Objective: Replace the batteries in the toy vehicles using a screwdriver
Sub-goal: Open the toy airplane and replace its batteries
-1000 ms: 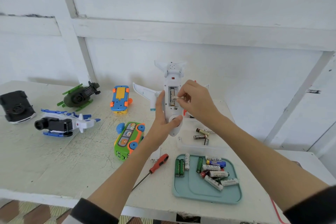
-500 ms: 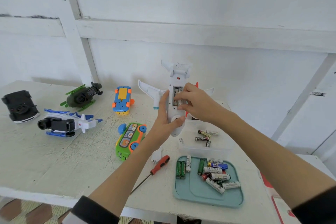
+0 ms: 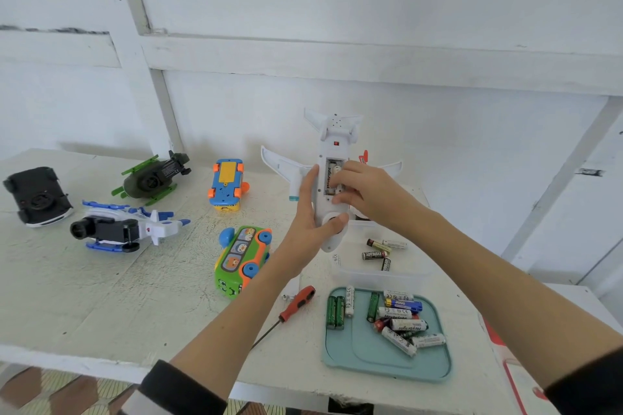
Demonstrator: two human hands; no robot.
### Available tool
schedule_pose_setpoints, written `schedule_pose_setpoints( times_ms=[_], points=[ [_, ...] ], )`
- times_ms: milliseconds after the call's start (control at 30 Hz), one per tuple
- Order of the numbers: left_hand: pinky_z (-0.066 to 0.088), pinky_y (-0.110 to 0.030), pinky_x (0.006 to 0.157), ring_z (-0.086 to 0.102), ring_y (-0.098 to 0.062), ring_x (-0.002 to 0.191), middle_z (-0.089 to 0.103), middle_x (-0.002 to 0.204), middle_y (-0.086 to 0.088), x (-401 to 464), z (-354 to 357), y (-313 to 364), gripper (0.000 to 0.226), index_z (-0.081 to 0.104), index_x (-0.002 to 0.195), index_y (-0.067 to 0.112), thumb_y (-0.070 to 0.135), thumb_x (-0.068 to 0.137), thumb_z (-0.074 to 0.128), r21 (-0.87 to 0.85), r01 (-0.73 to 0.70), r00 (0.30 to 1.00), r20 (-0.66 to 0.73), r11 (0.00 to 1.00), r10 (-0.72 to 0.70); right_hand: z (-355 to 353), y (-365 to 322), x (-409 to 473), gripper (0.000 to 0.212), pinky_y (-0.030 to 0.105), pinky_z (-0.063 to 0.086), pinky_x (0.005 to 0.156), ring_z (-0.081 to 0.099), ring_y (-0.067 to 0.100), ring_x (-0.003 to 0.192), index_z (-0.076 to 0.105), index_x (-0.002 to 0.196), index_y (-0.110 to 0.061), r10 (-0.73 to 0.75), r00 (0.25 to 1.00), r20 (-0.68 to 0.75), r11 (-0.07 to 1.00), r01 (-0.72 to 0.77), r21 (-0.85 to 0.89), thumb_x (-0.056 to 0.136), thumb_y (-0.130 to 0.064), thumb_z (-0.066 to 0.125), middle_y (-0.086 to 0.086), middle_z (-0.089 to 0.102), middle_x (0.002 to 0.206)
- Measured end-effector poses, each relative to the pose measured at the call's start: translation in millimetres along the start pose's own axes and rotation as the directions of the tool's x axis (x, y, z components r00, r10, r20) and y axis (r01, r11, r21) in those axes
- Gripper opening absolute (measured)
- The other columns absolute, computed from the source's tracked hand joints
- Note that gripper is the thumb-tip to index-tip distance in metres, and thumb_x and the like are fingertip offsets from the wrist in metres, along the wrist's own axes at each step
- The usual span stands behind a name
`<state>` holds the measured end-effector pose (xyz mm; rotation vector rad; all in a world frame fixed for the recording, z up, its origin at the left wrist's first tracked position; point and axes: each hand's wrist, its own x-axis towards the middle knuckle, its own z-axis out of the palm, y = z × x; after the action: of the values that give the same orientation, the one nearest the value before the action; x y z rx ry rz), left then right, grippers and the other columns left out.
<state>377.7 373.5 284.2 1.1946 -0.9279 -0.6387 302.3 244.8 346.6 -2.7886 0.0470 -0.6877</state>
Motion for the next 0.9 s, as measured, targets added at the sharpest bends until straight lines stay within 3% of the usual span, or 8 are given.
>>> schedule_pose_setpoints(
  times_ms=[167, 233, 333, 433, 567, 633, 767, 900],
  points=[
    [0.049, -0.013, 0.081, 0.062, 0.005, 0.099, 0.039, 0.151, -0.009, -2, 5, 5, 0.076, 0.016, 0.141, 0.045, -0.001, 0.094, 0.055, -0.029, -0.009, 1.000, 0.008, 1.000, 0.010, -2, -1, -3, 0.014, 0.031, 0.037, 0.061, 0.041, 0.013, 0.070, 0.069, 0.090, -0.012, 0.022, 0.993, -0.112, 0.996, -0.031, -0.083, 0.080, -0.021, 0.066, -0.005, 0.044, 0.078],
    [0.050, -0.015, 0.082, 0.061, -0.001, 0.105, 0.039, 0.151, -0.010, -4, 6, 5, 0.077, 0.018, 0.140, 0.047, -0.002, 0.094, 0.055, -0.041, -0.015, 1.000, 0.016, 0.999, 0.016, -1, -1, -3, 0.012, 0.029, 0.030, 0.060, 0.043, 0.017, 0.065, 0.070, 0.077, -0.018, 0.005, 0.980, -0.200, 0.974, -0.049, -0.220, 0.073, -0.028, 0.065, -0.002, 0.049, 0.069],
    [0.049, -0.017, 0.086, 0.054, -0.017, 0.121, 0.036, 0.153, -0.010, -6, 9, 4, 0.076, 0.023, 0.136, 0.053, 0.000, 0.093, 0.057, -0.029, -0.027, 0.999, 0.039, 0.999, 0.028, -1, 0, -3, 0.005, 0.030, 0.028, 0.058, 0.053, 0.025, 0.059, 0.069, 0.065, -0.021, 0.026, 0.960, -0.279, 0.962, -0.100, -0.255, 0.067, -0.023, 0.066, -0.001, 0.050, 0.060],
    [0.048, -0.017, 0.088, 0.050, -0.023, 0.129, 0.037, 0.154, -0.007, -7, 11, 2, 0.075, 0.024, 0.135, 0.053, 0.002, 0.093, 0.058, -0.036, -0.027, 0.999, 0.025, 0.999, 0.028, -4, 0, -1, 0.007, 0.032, 0.029, 0.065, 0.051, 0.023, 0.074, 0.074, 0.076, -0.020, 0.107, 0.969, -0.220, 0.968, -0.153, -0.201, 0.077, -0.021, 0.068, -0.003, 0.046, 0.068],
    [0.049, -0.017, 0.087, 0.056, -0.013, 0.122, 0.036, 0.155, -0.004, -7, 10, -1, 0.076, 0.022, 0.136, 0.053, 0.002, 0.093, 0.058, -0.031, -0.014, 1.000, 0.027, 0.999, 0.015, -9, 6, -4, 0.015, 0.033, 0.039, 0.077, 0.049, 0.018, 0.083, 0.075, 0.097, -0.021, 0.189, 0.979, -0.080, 0.981, -0.192, -0.034, 0.084, -0.019, 0.067, 0.005, 0.056, 0.079],
    [0.049, -0.017, 0.085, 0.060, -0.005, 0.113, 0.040, 0.152, -0.005, -8, 7, -3, 0.077, 0.022, 0.137, 0.052, 0.001, 0.093, 0.058, -0.022, -0.009, 1.000, 0.016, 1.000, 0.009, -14, 4, -10, 0.020, 0.017, 0.039, 0.070, 0.048, 0.005, 0.070, 0.073, 0.103, -0.015, 0.206, 0.975, -0.081, 0.963, -0.188, 0.191, 0.084, -0.010, 0.067, -0.002, 0.052, 0.072],
    [0.050, -0.017, 0.087, 0.062, -0.001, 0.108, 0.042, 0.151, 0.001, -8, -5, -7, 0.081, 0.016, 0.146, 0.043, 0.001, 0.093, 0.060, 0.021, -0.011, 0.999, -0.034, 1.000, 0.012, -23, -4, -33, 0.013, 0.007, 0.037, 0.061, 0.052, -0.001, 0.061, 0.074, 0.093, -0.010, 0.274, 0.955, -0.116, 0.916, -0.222, 0.333, 0.081, -0.006, 0.069, -0.005, 0.062, 0.073],
    [0.049, -0.020, 0.095, 0.059, -0.005, 0.117, 0.040, 0.150, 0.008, -10, -18, -10, 0.083, 0.015, 0.146, 0.042, 0.005, 0.091, 0.064, 0.064, -0.014, 0.997, -0.080, 0.998, 0.020, -6, -7, -68, 0.005, 0.007, 0.039, 0.060, 0.057, -0.001, 0.062, 0.075, 0.082, -0.011, 0.255, 0.955, 0.148, 0.913, -0.289, 0.288, 0.077, -0.009, 0.073, -0.011, 0.066, 0.070]
  ],
)
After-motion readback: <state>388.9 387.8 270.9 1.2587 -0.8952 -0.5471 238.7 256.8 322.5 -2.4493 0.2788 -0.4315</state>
